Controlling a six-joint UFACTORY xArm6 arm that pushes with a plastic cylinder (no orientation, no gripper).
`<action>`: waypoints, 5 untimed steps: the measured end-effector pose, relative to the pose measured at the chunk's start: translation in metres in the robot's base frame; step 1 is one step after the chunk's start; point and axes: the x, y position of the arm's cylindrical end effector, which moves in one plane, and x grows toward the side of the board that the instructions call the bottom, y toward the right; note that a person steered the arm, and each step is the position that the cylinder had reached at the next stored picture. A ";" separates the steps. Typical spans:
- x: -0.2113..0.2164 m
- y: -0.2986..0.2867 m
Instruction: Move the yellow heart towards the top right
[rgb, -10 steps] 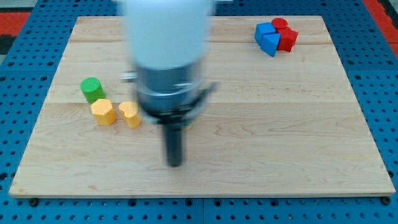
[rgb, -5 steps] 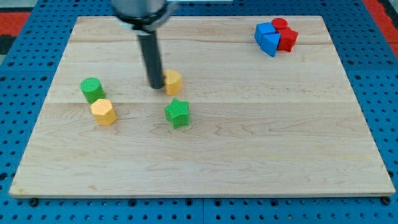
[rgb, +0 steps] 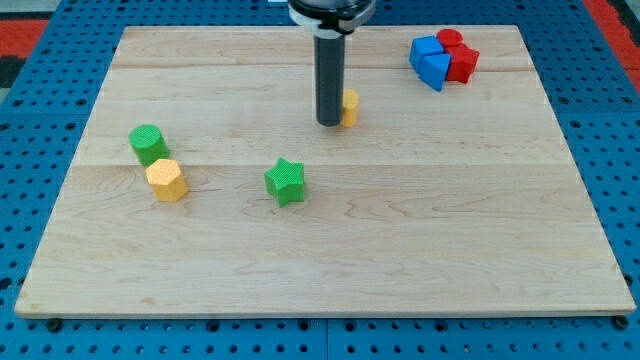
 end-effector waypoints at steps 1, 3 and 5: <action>-0.007 0.020; -0.051 0.050; -0.053 0.088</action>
